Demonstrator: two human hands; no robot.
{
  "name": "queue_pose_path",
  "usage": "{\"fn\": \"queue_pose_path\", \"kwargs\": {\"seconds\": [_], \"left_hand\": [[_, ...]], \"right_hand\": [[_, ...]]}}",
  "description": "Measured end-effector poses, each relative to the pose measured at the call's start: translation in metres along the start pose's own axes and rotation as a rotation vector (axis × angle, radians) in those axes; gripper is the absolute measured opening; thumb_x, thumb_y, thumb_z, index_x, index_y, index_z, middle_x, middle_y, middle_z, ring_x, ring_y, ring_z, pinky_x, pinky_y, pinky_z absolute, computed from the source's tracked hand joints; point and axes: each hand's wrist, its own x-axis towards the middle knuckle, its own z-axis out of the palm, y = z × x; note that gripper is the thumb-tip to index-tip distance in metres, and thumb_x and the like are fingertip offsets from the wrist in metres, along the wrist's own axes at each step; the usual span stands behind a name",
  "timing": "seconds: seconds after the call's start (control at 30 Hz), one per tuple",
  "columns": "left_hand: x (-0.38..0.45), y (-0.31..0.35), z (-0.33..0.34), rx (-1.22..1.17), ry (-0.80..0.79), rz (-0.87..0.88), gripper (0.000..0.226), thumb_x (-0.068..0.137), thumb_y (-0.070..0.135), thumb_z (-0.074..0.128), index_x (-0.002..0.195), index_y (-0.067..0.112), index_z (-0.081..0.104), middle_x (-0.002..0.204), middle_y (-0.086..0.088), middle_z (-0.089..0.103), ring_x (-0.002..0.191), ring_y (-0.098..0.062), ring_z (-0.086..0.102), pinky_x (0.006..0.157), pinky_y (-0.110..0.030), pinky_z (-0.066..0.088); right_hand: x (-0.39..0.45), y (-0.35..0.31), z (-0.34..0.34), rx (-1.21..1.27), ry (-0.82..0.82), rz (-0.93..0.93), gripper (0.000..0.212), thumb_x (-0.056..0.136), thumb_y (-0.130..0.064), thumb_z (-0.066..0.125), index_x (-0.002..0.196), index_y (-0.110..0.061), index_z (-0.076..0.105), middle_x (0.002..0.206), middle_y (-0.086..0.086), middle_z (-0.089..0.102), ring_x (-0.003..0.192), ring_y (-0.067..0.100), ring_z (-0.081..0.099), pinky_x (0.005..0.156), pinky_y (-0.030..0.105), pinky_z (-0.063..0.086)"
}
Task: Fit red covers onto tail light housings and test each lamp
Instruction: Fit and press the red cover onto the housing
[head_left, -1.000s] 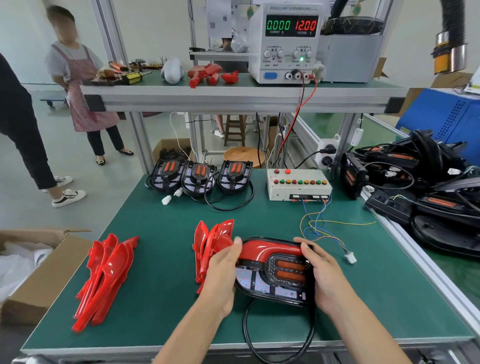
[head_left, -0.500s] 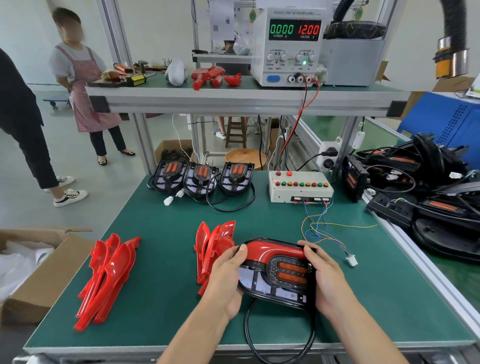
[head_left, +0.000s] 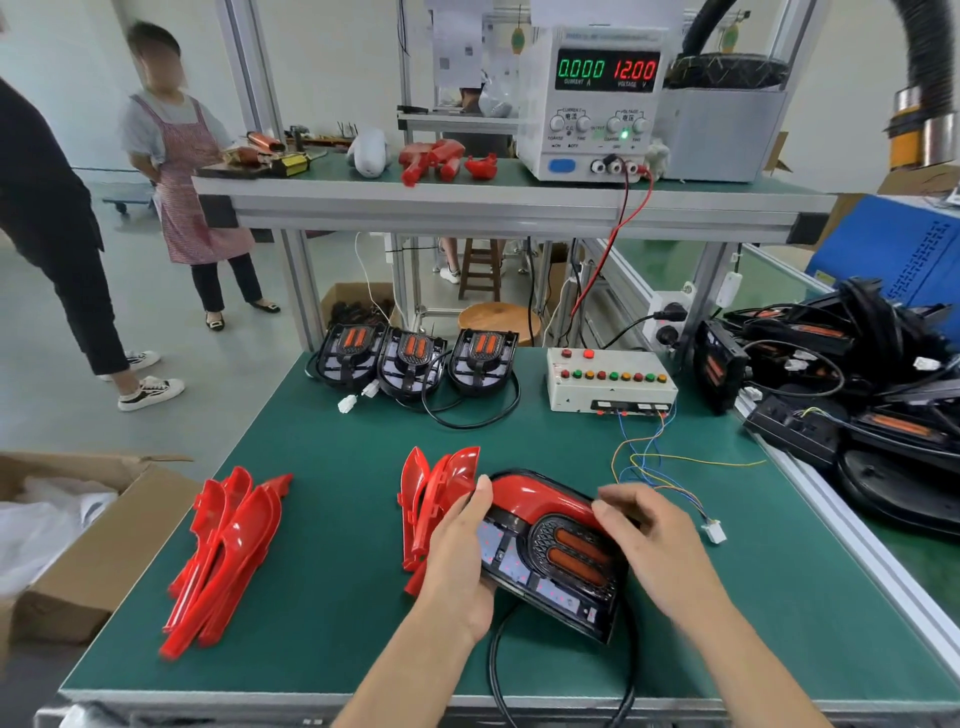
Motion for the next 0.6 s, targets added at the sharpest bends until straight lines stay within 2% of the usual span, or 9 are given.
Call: {"fn": "queue_pose_path", "kwargs": {"seconds": [0.07,0.17,0.23,0.27,0.3,0.37,0.43,0.5,0.6], "left_hand": [[0.002,0.002,0.004,-0.001,-0.017,-0.015,0.046,0.092,0.031,0.069,0.127,0.0,0.066,0.116,-0.022,0.074,0.111,-0.043,0.069,0.1,-0.055,0.054],[0.002,0.004,0.013,-0.013,-0.045,0.017,0.052,0.083,0.02,0.073,0.127,-0.005,0.062,0.123,-0.027,0.069,0.11,-0.042,0.067,0.105,-0.057,0.05],[0.003,0.004,0.019,0.022,-0.028,0.088,0.028,0.091,0.012,0.068,0.115,-0.003,0.067,0.112,-0.027,0.07,0.094,-0.035,0.068,0.09,-0.049,0.055],[0.003,0.003,0.021,0.05,-0.016,0.12,0.015,0.094,0.01,0.065,0.104,0.002,0.072,0.104,-0.023,0.071,0.087,-0.031,0.069,0.081,-0.044,0.057],[0.004,0.003,0.022,0.072,0.0,0.147,0.012,0.095,0.01,0.064,0.093,0.008,0.076,0.097,-0.019,0.073,0.083,-0.029,0.07,0.077,-0.043,0.058],[0.005,0.002,0.023,0.103,0.018,0.178,0.02,0.097,0.013,0.065,0.082,0.017,0.078,0.094,-0.016,0.076,0.088,-0.032,0.072,0.088,-0.051,0.057],[0.004,0.003,0.024,0.125,0.011,0.217,0.018,0.098,0.015,0.066,0.085,0.018,0.078,0.1,-0.018,0.076,0.1,-0.041,0.071,0.098,-0.058,0.053],[0.005,0.004,0.024,0.148,-0.002,0.24,0.017,0.099,0.013,0.065,0.088,0.016,0.079,0.102,-0.021,0.076,0.101,-0.041,0.07,0.099,-0.06,0.053],[0.007,0.003,0.027,0.169,-0.004,0.271,0.017,0.099,0.011,0.065,0.087,0.012,0.077,0.097,-0.02,0.075,0.092,-0.036,0.068,0.096,-0.058,0.052]], "right_hand": [[0.002,-0.018,0.002,-0.239,-0.019,-0.146,0.023,0.092,-0.049,0.067,0.109,-0.034,0.07,0.109,-0.026,0.068,0.108,-0.008,0.057,0.087,0.013,0.042],[0.016,-0.046,0.011,-0.423,-0.131,-0.246,0.034,0.093,-0.063,0.054,0.112,-0.039,0.07,0.111,-0.028,0.068,0.107,-0.004,0.059,0.098,0.023,0.042],[0.029,-0.06,0.018,-0.44,-0.257,-0.199,0.029,0.095,-0.067,0.047,0.093,-0.048,0.068,0.095,-0.03,0.068,0.095,0.0,0.061,0.091,0.027,0.047],[0.034,-0.064,0.02,-0.409,-0.306,-0.163,0.032,0.095,-0.068,0.045,0.084,-0.048,0.067,0.087,-0.027,0.068,0.089,0.002,0.062,0.086,0.029,0.048],[0.04,-0.066,0.023,-0.372,-0.341,-0.126,0.036,0.096,-0.067,0.046,0.081,-0.043,0.068,0.085,-0.022,0.07,0.086,0.006,0.063,0.085,0.031,0.05],[0.046,-0.065,0.025,-0.329,-0.387,-0.092,0.039,0.096,-0.065,0.05,0.086,-0.034,0.072,0.087,-0.011,0.073,0.087,0.012,0.066,0.088,0.035,0.05],[0.048,-0.064,0.023,-0.283,-0.423,-0.098,0.038,0.096,-0.064,0.053,0.087,-0.033,0.073,0.085,-0.01,0.073,0.08,0.009,0.067,0.083,0.032,0.05],[0.05,-0.065,0.019,-0.247,-0.445,-0.091,0.034,0.096,-0.061,0.054,0.088,-0.034,0.073,0.086,-0.012,0.074,0.077,0.006,0.067,0.079,0.028,0.05],[0.053,-0.063,0.018,-0.225,-0.47,-0.092,0.03,0.1,-0.053,0.053,0.094,-0.031,0.073,0.095,-0.008,0.074,0.096,0.015,0.068,0.09,0.03,0.05]]}}
